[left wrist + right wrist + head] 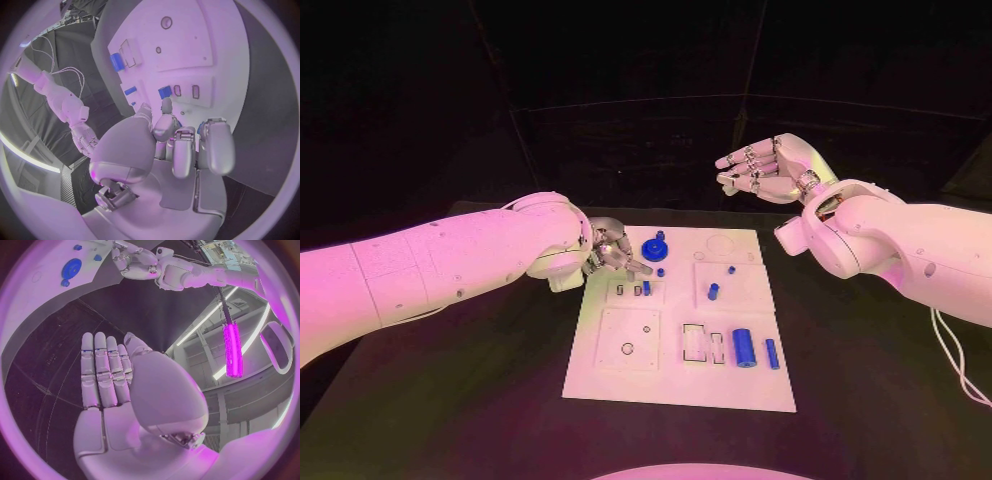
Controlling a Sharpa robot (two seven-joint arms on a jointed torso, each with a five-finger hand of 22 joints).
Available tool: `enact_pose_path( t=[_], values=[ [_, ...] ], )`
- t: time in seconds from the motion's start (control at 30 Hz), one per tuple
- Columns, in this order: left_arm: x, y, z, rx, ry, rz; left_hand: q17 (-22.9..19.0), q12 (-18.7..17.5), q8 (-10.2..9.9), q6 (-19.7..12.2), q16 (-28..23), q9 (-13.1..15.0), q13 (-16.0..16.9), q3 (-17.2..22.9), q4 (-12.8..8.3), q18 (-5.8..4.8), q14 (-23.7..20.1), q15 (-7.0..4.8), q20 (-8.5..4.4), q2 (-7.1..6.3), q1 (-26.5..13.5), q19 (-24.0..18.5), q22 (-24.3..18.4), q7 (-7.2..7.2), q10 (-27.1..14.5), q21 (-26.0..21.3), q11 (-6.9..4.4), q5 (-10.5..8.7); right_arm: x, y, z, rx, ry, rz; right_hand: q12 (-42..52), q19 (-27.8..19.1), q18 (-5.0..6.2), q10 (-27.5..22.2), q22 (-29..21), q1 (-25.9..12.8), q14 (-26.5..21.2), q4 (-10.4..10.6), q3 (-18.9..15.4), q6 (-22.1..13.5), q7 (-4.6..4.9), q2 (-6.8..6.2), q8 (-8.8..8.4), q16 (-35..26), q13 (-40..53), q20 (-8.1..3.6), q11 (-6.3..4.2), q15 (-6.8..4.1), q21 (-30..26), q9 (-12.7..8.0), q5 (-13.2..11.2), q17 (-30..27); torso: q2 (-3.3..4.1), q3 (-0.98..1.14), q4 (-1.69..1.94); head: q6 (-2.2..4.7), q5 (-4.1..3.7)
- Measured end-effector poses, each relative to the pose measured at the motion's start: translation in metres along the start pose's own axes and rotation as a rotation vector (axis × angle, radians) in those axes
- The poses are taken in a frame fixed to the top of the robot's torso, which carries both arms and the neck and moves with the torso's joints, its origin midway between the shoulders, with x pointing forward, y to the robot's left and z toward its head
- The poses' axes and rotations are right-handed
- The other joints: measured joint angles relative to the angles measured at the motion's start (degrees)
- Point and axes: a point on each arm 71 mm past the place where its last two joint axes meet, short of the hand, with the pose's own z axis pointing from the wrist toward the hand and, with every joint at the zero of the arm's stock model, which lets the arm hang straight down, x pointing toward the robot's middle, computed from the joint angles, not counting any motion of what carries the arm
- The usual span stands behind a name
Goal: Assemble the parts on the task board
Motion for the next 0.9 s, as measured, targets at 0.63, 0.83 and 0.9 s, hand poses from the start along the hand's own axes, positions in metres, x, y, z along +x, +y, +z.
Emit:
enact_pose_path(
  t=[0.63, 0.83, 0.9],
  values=[
    [0.000, -0.024, 0.017, -0.117, 0.018, 0.137, -0.01, 1.10, 3.95, -2.15, 0.00, 4.83, 1.22, -5.68, 0.29, 0.01, -0.20, -0.20, 0.00, -0.38, -2.78, 0.00, 1.93, -0.51, -0.41, 1.12, -0.39, -0.89, 0.001, -0.001, 0.006, -0.022, 0.010, 0.041, -1.43, 1.58, -0.01, 0.90, -1.96, -1.20, 1.49, -0.61, 1.26, 0.18, 0.20, -1.20, -1.17, -2.72, -2.62, -0.21, 0.08, -0.08, -2.68, -0.01, -0.01, -2.29, 0.19, -0.24, -0.03, -0.73, -0.09],
    [0.001, -0.028, 0.020, -0.132, 0.036, 0.158, -0.01, 1.10, 3.95, -2.35, 0.00, 5.13, 1.06, -6.13, 0.30, 0.01, -0.20, -0.20, -0.20, -0.60, -3.00, -0.21, 1.92, -0.30, -0.41, 1.12, -0.38, -0.89, 0.002, -0.001, 0.008, -0.021, 0.013, 0.045, -1.64, 1.58, -0.02, 0.88, -2.20, -1.44, 1.49, -0.62, 1.26, -0.02, 0.40, -1.43, -1.15, -3.08, -2.62, -0.21, 0.10, -0.08, -3.01, -0.01, -0.01, -2.52, 0.19, -0.27, -0.02, -1.03, -0.18],
    [0.001, -0.029, 0.021, -0.136, 0.043, 0.165, -0.01, 1.10, 4.19, -2.57, 0.00, 5.26, 1.06, -6.14, 0.29, 0.01, -0.20, -0.20, -0.20, -0.60, -3.00, -0.21, 1.92, -0.51, -0.72, 1.11, -0.42, -0.89, 0.002, -0.002, 0.008, -0.021, 0.014, 0.046, -1.64, 1.58, -0.01, 0.68, -2.20, -1.44, 1.49, -0.62, 1.26, -0.02, 0.40, -1.43, -1.38, -3.09, -2.62, -0.21, 0.30, -0.08, -3.01, -0.01, -0.01, -2.55, 0.19, -0.27, -0.02, -1.12, -0.19]
  ],
)
